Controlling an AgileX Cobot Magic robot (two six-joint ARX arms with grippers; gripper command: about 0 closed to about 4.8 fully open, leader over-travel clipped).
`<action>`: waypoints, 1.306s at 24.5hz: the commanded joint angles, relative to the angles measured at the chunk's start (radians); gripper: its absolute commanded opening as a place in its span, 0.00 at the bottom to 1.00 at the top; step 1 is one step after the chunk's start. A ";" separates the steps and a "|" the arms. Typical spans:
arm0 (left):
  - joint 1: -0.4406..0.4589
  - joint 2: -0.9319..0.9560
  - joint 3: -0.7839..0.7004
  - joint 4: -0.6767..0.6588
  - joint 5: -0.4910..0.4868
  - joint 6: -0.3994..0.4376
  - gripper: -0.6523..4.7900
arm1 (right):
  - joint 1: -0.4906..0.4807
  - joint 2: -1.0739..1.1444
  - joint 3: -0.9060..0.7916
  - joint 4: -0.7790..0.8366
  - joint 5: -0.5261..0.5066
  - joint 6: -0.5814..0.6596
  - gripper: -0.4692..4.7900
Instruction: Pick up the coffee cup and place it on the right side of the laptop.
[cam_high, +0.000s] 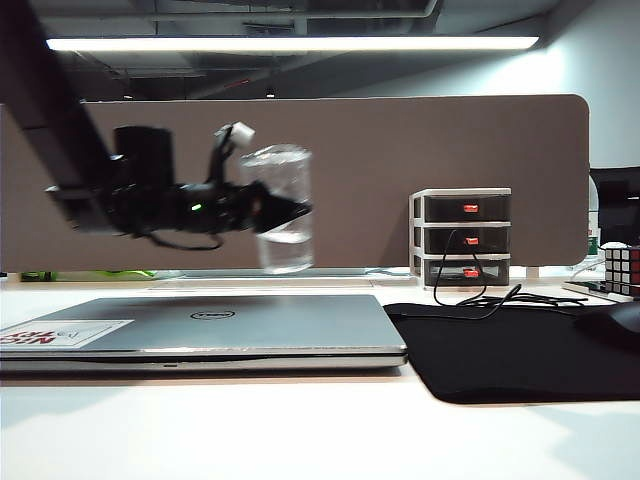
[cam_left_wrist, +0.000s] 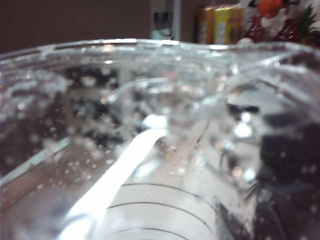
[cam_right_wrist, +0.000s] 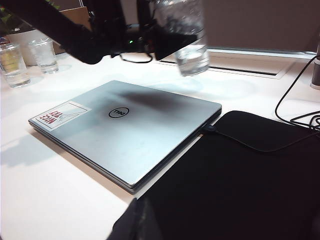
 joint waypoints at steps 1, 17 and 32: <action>-0.079 -0.008 0.056 0.023 0.006 -0.027 0.78 | 0.001 -0.002 -0.006 0.009 -0.005 -0.001 0.09; -0.410 -0.006 0.074 -0.087 0.002 -0.009 0.78 | 0.001 -0.002 -0.006 0.008 -0.049 0.000 0.09; -0.450 0.034 0.013 -0.184 0.023 0.093 0.78 | 0.001 -0.002 -0.006 0.002 -0.053 0.000 0.09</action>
